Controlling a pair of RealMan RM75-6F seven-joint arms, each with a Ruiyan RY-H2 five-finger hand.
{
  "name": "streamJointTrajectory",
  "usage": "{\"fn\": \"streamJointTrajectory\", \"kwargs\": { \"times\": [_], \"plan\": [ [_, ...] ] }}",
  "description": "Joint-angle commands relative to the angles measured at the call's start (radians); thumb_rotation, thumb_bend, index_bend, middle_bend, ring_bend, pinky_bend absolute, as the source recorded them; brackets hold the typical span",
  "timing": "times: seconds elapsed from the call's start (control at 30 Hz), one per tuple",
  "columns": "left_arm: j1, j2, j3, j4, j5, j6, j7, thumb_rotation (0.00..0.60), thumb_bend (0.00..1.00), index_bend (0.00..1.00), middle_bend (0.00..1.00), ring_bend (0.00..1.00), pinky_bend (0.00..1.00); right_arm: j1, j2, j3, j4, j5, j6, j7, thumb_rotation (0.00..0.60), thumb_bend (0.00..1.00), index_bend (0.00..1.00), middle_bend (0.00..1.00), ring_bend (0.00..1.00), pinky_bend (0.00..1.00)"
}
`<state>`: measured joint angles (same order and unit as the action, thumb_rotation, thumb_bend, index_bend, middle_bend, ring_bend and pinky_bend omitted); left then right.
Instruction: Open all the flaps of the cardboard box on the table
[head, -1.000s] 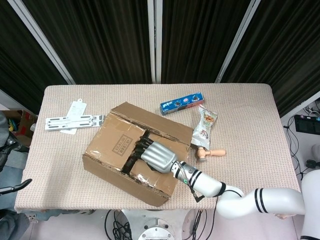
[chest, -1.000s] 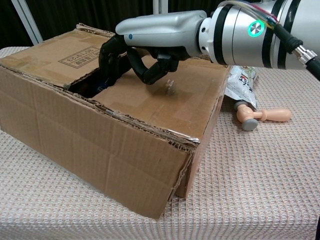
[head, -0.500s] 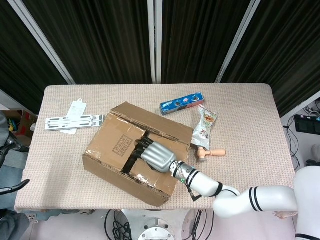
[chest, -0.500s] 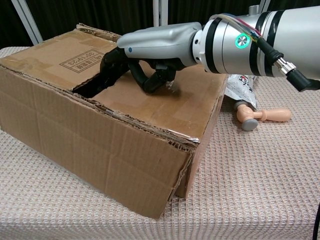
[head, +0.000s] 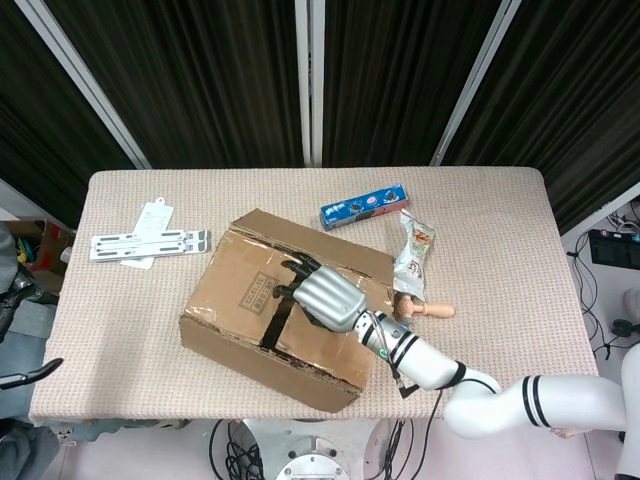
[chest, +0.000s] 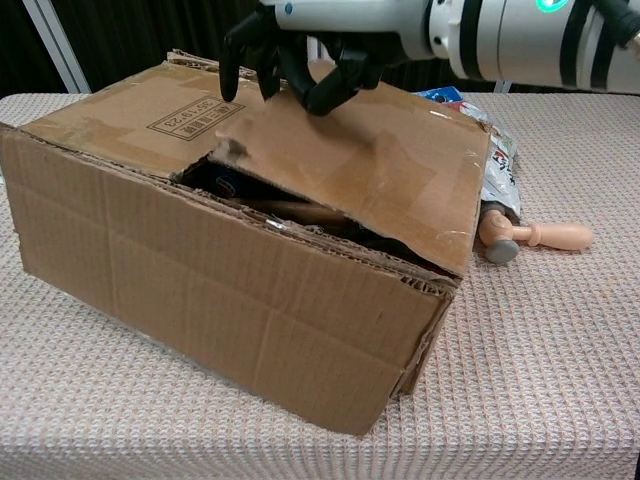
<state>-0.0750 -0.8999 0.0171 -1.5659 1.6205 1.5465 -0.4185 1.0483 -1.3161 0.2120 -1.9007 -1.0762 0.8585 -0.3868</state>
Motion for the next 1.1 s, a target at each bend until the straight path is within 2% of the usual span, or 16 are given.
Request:
{"fn": "streamJointTrajectory", "kwargs": {
  "times": [0.03, 0.17, 0.33, 0.57, 0.83, 0.97, 1.1],
  "plan": [
    [-0.004, 0.005, -0.002, -0.012, 0.002, -0.004, 0.009, 0.184, 0.05, 0.04, 0.12, 0.10, 0.15, -0.029, 0.052, 0.019, -0.039, -0.045, 0.027, 0.048, 0.600, 1.00, 0.28, 0.49, 0.09, 0.00],
    [-0.010, 0.012, -0.002, -0.033, 0.005, -0.012, 0.027, 0.182, 0.05, 0.04, 0.12, 0.10, 0.15, -0.071, 0.146, 0.021, -0.106, -0.101, 0.045, 0.099, 0.600, 1.00, 0.26, 0.49, 0.09, 0.00],
    [-0.020, 0.027, -0.002, -0.064, 0.010, -0.028, 0.054, 0.180, 0.05, 0.04, 0.12, 0.10, 0.15, -0.129, 0.307, 0.007, -0.217, -0.146, 0.029, 0.175, 0.600, 1.00, 0.15, 0.49, 0.09, 0.00],
    [-0.046, 0.068, -0.005, -0.137, 0.023, -0.059, 0.107, 0.184, 0.05, 0.04, 0.12, 0.10, 0.15, -0.282, 0.475, -0.023, -0.291, -0.397, 0.166, 0.334, 0.600, 1.00, 0.08, 0.49, 0.08, 0.00],
    [-0.082, 0.104, -0.021, -0.213, 0.013, -0.102, 0.144, 0.180, 0.05, 0.04, 0.12, 0.10, 0.15, -0.440, 0.640, -0.126, -0.287, -0.654, 0.293, 0.514, 0.600, 1.00, 0.03, 0.52, 0.08, 0.00],
    [-0.100, 0.108, -0.027, -0.235, 0.007, -0.128, 0.158, 0.180, 0.05, 0.04, 0.12, 0.10, 0.15, -0.526, 0.701, -0.177, -0.240, -0.764, 0.402, 0.612, 0.600, 1.00, 0.01, 0.52, 0.08, 0.00],
    [-0.114, 0.112, -0.038, -0.255, 0.001, -0.138, 0.165, 0.180, 0.05, 0.04, 0.12, 0.10, 0.15, -0.610, 0.742, -0.216, -0.186, -0.828, 0.521, 0.686, 0.600, 1.00, 0.00, 0.52, 0.08, 0.00]
  ]
}}
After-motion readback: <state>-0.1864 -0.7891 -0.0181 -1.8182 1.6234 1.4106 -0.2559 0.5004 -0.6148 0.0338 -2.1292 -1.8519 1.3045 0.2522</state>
